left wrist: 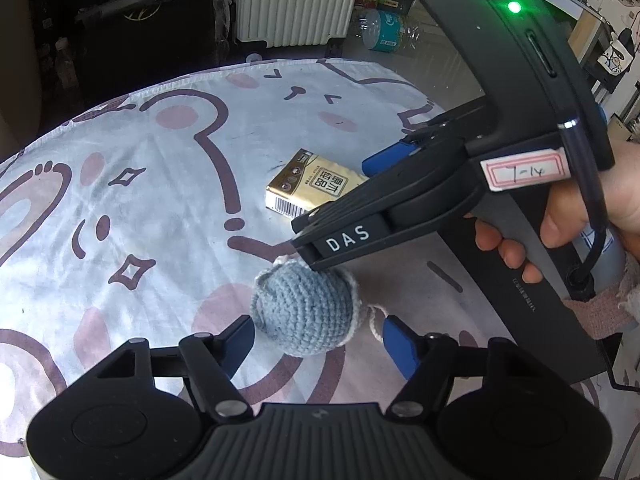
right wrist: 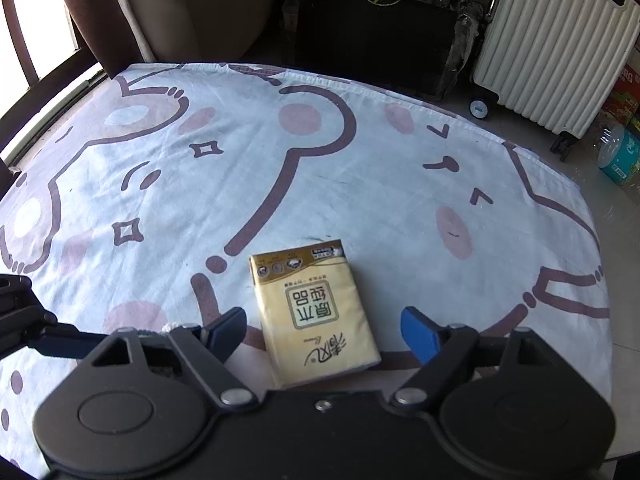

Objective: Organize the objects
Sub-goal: 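Close the right gripper on the yellow tissue pack while the left gripper closes on the grey knit ball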

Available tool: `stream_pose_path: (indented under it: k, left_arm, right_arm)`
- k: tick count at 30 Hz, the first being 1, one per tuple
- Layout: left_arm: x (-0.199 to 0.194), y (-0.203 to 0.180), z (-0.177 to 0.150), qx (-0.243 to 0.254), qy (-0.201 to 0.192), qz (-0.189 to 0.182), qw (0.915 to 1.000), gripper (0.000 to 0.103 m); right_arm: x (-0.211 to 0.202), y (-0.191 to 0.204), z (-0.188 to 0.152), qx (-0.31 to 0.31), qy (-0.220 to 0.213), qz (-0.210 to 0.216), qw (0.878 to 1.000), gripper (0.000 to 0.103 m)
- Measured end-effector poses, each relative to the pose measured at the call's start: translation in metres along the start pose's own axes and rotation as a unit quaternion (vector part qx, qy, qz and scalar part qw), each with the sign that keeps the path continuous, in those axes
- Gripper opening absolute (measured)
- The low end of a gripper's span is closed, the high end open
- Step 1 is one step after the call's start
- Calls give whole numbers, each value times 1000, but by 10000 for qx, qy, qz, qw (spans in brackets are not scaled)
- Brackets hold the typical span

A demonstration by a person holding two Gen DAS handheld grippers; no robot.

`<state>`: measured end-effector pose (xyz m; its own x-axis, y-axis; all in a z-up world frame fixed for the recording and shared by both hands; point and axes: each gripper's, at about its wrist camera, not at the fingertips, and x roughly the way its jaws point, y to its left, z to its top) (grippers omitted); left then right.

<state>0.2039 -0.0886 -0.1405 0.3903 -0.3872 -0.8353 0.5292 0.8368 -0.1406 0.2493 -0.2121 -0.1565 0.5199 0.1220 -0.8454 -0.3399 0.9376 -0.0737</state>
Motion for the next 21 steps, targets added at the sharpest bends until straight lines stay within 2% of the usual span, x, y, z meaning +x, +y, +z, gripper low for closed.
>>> stream_pose_path:
  k: [1,2,3,8,16,21]
  left_arm:
    - [1,0,0,-5,14,9,10000,68]
    - [2,0,0,-16,23,16,10000,67]
    - [3,1,1,-33,26,16,10000,66]
    - [10,2,4,-181,60,42,9998,57]
    - [4,0,7,-250,108,97,9996,54]
    - [-7,-1,9,-349,12,180,9992,54]
  right_arm:
    - [1,0,0,-4,10,-6,10000,73]
    - [1,0,-1,10,3,7,10000,61]
    - [1,0,-1,28,19,35,10000,60]
    - [-4,-2,-6,185,-29,-14,9998,59]
    - [-17,-12,-15,613,-119,7,9981,58]
    - [-36,-20,-17,967,-334,69,9947,58]
